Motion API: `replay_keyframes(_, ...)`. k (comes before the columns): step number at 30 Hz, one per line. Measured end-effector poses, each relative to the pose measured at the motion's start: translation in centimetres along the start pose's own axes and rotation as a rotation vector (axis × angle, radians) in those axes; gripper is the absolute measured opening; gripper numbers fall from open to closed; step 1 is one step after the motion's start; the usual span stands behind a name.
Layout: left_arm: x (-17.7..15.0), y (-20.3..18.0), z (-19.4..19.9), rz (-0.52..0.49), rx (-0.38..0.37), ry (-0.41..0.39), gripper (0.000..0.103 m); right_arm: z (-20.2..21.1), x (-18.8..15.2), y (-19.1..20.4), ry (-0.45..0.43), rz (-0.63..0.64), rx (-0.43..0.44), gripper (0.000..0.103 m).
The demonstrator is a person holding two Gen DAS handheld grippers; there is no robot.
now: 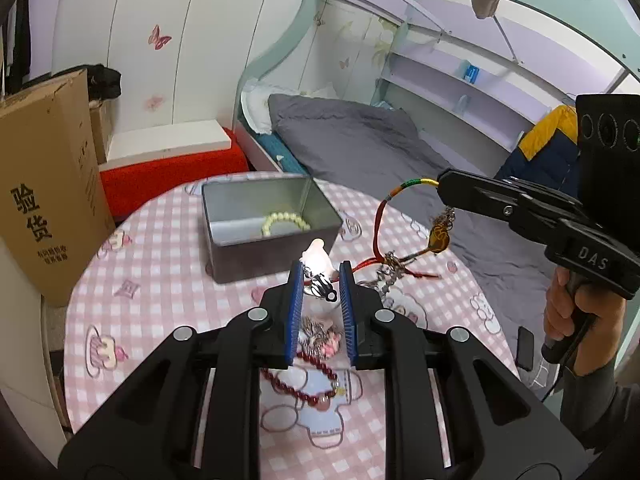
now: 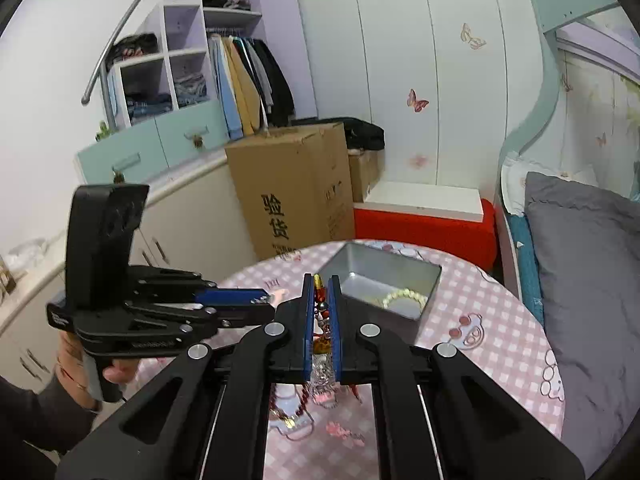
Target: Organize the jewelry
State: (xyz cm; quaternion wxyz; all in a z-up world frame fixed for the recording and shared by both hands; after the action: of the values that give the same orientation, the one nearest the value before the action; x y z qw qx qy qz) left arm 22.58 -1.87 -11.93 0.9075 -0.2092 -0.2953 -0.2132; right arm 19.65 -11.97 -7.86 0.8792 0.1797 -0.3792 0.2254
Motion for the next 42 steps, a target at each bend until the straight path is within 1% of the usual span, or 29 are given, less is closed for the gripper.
replay_keyframes(5, 2.1, -0.2, 1.0, -0.015, -0.023, -0.038, 0.018, 1.0, 1.7, 0.3, -0.044, 0.017, -0.019, 0.005)
replay_keyframes(7, 3.1, -0.4, 1.3, -0.03, -0.015, -0.052, 0.018, 1.3, 2.7, 0.2, -0.06, 0.026, -0.034, 0.005)
replay_keyframes(9, 4.2, -0.5, 1.6, -0.039, -0.011, -0.063, 0.018, 1.8, 3.8, 0.0, -0.081, 0.034, -0.05, 0.002)
replay_keyframes(14, 6.7, -0.7, 2.4, -0.061, -0.003, -0.09, 0.018, 3.5, 6.9, 0.0, -0.144, 0.062, -0.08, 0.001)
replay_keyframes(16, 7.4, -0.7, 2.5, -0.069, -0.001, -0.094, 0.018, 3.6, 7.6, 0.0, -0.142, 0.076, -0.088, 0.001)
replay_keyframes(18, 7.4, -0.6, 2.2, -0.073, 0.007, -0.086, 0.018, 3.0, 7.8, -0.3, -0.114, 0.076, -0.097, 0.001)
replay_keyframes(20, 6.8, -0.3, 1.5, -0.066, 0.013, -0.069, 0.018, 1.7, 6.9, -0.8, -0.069, 0.072, -0.099, 0.001)
replay_keyframes(21, 6.4, -0.2, 1.2, -0.061, 0.013, -0.061, 0.018, 0.6, 5.8, -1.4, -0.027, 0.058, -0.093, 0.001)
replay_keyframes(22, 5.9, 0.1, 0.8, -0.056, 0.018, -0.049, 0.018, -0.2, 5.0, -1.7, -0.009, 0.041, -0.096, 0.002)
replay_keyframes(24, 4.8, 0.7, -0.2, -0.041, 0.027, -0.02, 0.018, -2.7, 2.4, -2.9, 0.071, 0.004, -0.097, 0.002)
replay_keyframes(26, 3.5, 1.2, -1.4, -0.024, 0.032, 0.015, 0.018, -4.8, -0.1, -3.9, 0.133, -0.032, -0.119, 0.003)
replay_keyframes(27, 3.2, 1.5, -1.7, -0.016, 0.037, 0.026, 0.018, -6.4, -2.1, -4.7, 0.185, -0.064, -0.117, 0.005)
replay_keyframes(29, 2.3, 2.0, -2.5, -0.004, 0.047, 0.05, 0.018, -8.3, -4.3, -5.5, 0.239, -0.107, -0.101, 0.012)
replay_keyframes(30, 2.0, 2.1, -2.7, 0.001, 0.047, 0.057, 0.018, -9.5, -5.6, -6.0, 0.275, -0.125, -0.111, 0.016)
replay_keyframes(31, 1.7, 2.3, -3.0, 0.009, 0.048, 0.064, 0.018, -10.6, -6.9, -6.6, 0.308, -0.137, -0.133, 0.017)
replay_keyframes(32, 1.5, 2.5, -3.1, 0.012, 0.05, 0.07, 0.018, -11.3, -7.7, -6.8, 0.328, -0.152, -0.131, 0.017)
replay_keyframes(34, 1.0, 2.9, -3.5, 0.02, 0.053, 0.08, 0.018, -11.9, -8.9, -7.1, 0.345, -0.182, -0.108, 0.017)
replay_keyframes(36, 0.7, 3.1, -3.6, 0.029, 0.053, 0.085, 0.018, -12.2, -9.7, -7.0, 0.356, -0.189, -0.103, 0.017)
replay_keyframes(39, 0.1, 3.5, -3.7, 0.044, 0.061, 0.092, 0.018, -11.4, -10.2, -6.3, 0.355, -0.181, -0.097, 0.018)
replay_keyframes(41, -0.4, 3.4, -3.5, 0.047, 0.056, 0.093, 0.018, -10.2, -10.4, -5.3, 0.352, -0.154, -0.077, 0.027)
replay_keyframes(42, -0.7, 3.4, -3.4, 0.05, 0.053, 0.094, 0.018, -9.8, -10.7, -5.0, 0.357, -0.142, -0.078, 0.036)
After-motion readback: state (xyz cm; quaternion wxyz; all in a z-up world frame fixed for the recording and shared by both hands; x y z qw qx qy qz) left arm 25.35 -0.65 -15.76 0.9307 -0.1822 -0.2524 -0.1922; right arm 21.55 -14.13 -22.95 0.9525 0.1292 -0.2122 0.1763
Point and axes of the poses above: each gripper's, at about its wrist camera, not at the fingertips, and z roughly against the way its jaws point, y to its left, x to its top, the point moved 6 cm from there along -z, roughly the way its jaws point, and after that the axes turned 12 degrees about y, right-handed, at the moved point
